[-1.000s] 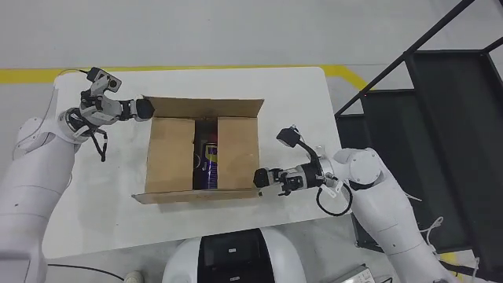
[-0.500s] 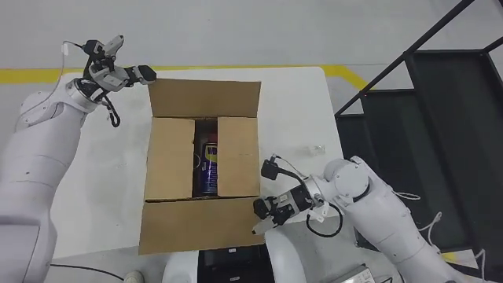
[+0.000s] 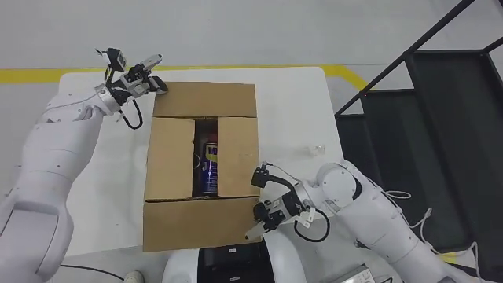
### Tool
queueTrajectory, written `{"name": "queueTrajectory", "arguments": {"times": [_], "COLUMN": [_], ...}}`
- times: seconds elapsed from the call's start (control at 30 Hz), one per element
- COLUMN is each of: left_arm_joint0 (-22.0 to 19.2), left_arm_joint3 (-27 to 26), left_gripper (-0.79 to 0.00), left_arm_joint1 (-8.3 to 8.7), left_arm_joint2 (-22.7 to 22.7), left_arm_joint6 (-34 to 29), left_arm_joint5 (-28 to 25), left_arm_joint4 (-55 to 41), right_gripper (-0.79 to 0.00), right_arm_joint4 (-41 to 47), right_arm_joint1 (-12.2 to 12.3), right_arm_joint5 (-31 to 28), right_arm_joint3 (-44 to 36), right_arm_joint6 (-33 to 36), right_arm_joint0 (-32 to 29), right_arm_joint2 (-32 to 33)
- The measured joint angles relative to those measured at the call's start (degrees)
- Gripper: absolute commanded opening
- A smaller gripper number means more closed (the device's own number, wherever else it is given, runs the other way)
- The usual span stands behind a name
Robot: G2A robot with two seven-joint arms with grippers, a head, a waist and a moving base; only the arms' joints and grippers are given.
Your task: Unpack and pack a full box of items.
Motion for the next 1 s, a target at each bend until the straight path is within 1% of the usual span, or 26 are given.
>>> {"name": "queueTrajectory", "arguments": {"times": [0.13, 0.23, 0.33, 0.37, 0.43, 0.47, 0.5, 0.53, 0.6, 0.77, 0.83, 1.0], "left_arm_joint0": [-0.2, -0.2, 0.8, 1.6, 3.4, 4.8, 5.1, 5.0, 4.8, 4.8, 4.8, 4.8], "left_arm_joint3": [0.9, 0.5, -0.7, -1.7, -4.7, -7.4, -8.6, -8.8, -7.6, -7.4, -7.4, -7.4], "left_gripper": [0.0, 0.0, 0.0, 0.0, 0.0, 0.0, 0.0, 0.0, 0.0, 0.0, 0.0, 0.0], "left_arm_joint1": [-0.71, -0.58, 0.44, 1.09, 2.34, 3.01, 3.17, 3.17, 3.11, 3.1, 3.09, 3.09], "left_arm_joint2": [0.5, -0.5, -3.1, -4.5, -6.7, -8.0, -8.2, -8.2, -7.9, -7.9, -7.9, -7.9], "left_arm_joint6": [0.7, -1.3, -5.3, -7.1, -8.6, -8.8, -8.8, -8.8, -8.7, -8.7, -8.7, -8.7], "left_arm_joint5": [-1.4, -3.3, -6.8, -8.1, -8.6, -8.1, -7.9, -7.8, -7.8, -7.9, -7.9, -7.9], "left_arm_joint4": [2.0, 1.1, -1.6, -2.9, -4.3, -4.6, -4.6, -4.6, -4.5, -4.5, -4.5, -4.5], "right_gripper": [0.0, 0.0, 0.0, 0.0, 0.0, 0.0, 0.0, 0.0, 0.0, 0.0, 0.0, 0.0], "right_arm_joint4": [-2.0, -0.8, 2.7, 4.2, 6.6, 8.4, 9.9, 11.5, 15.1, 23.7, 24.5, 22.6], "right_arm_joint1": [0.1, 0.2, 0.7, 0.9, 1.2, 1.4, 1.5, 1.6, 1.7, 1.3, 1.0, -0.7], "right_arm_joint5": [1.2, 0.7, -1.1, -1.8, -2.6, -3.0, -3.2, -3.2, -2.6, 3.3, 6.4, 15.7], "right_arm_joint3": [-0.6, -1.6, -2.9, -3.4, -4.1, -4.7, -5.2, -5.7, -7.0, -10.2, -10.7, -10.1], "right_arm_joint6": [-1.6, -1.9, -0.7, 0.0, 0.7, 0.8, 0.7, 0.3, -1.4, -7.0, -9.4, -21.0], "right_arm_joint0": [-0.1, -0.4, -1.2, -1.6, -2.1, -2.4, -2.6, -2.9, -3.3, -2.3, -0.9, 3.9], "right_arm_joint2": [-1.1, -1.1, 0.2, 0.9, 2.0, 2.8, 3.3, 3.9, 5.0, 4.8, 3.9, -1.4]}}
